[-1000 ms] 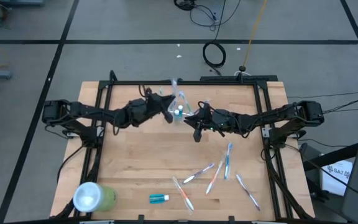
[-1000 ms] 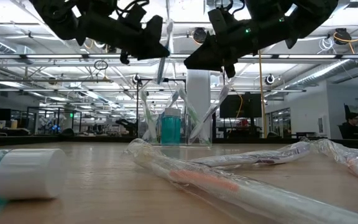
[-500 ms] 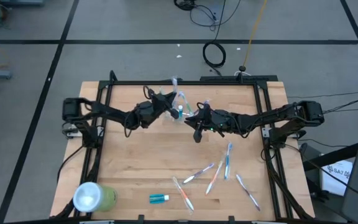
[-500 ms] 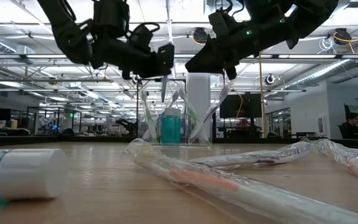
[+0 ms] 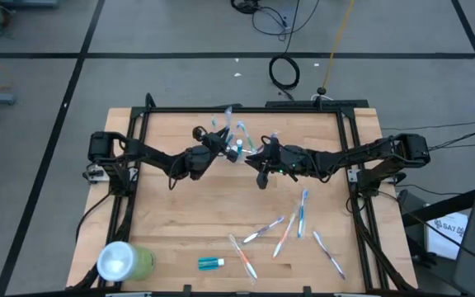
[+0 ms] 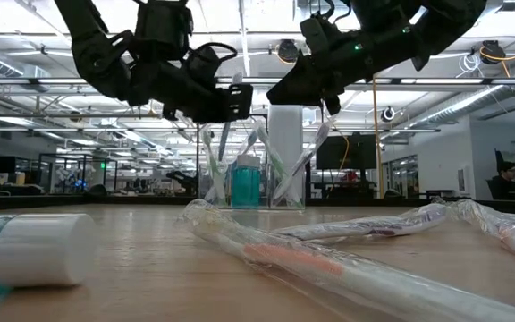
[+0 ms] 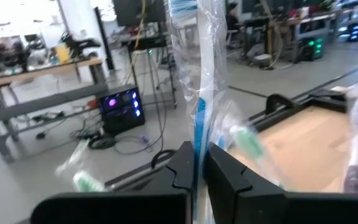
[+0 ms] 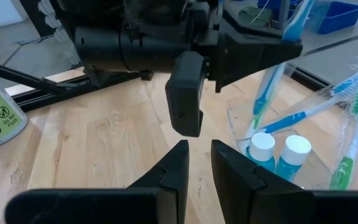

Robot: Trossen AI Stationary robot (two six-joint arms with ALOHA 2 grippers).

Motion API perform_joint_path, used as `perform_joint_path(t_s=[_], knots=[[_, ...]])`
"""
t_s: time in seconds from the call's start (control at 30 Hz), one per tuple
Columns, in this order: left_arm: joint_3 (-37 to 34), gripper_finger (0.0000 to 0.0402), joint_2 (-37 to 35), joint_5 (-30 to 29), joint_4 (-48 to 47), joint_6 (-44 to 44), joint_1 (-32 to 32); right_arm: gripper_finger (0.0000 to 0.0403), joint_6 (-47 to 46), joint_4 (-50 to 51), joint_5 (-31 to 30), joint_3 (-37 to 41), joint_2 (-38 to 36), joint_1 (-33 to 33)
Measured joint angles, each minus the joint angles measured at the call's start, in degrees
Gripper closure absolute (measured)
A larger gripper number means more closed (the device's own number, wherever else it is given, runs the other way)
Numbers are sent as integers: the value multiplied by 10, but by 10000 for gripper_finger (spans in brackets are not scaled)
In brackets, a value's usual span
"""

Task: Pick & Place toothbrushing station
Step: Put the left blue toothbrush into the left section of the transparent organizer

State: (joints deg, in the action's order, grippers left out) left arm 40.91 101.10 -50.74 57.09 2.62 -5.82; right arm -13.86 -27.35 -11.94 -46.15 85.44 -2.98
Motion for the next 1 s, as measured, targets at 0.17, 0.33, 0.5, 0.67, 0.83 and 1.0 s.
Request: perform_joint_path(t_s=[0.17,0.33,0.5,0.67,0.83,1.0], knots=[[0,391,0,-12,-47,-30,2,339,0,0,0,0,0,0],[0,390,0,-19,-94,-77,2,339,0,0,0,0,0,0],[0,381,0,-31,-134,-127,0,339,0,0,0,0,0,0],[0,394,0,-38,-163,-137,0,339,0,0,0,0,0,0],[0,379,0,-38,-191,-152,0,339,0,0,0,0,0,0],[0,374,0,-34,-201,-154,0,339,0,0,0,0,0,0]])
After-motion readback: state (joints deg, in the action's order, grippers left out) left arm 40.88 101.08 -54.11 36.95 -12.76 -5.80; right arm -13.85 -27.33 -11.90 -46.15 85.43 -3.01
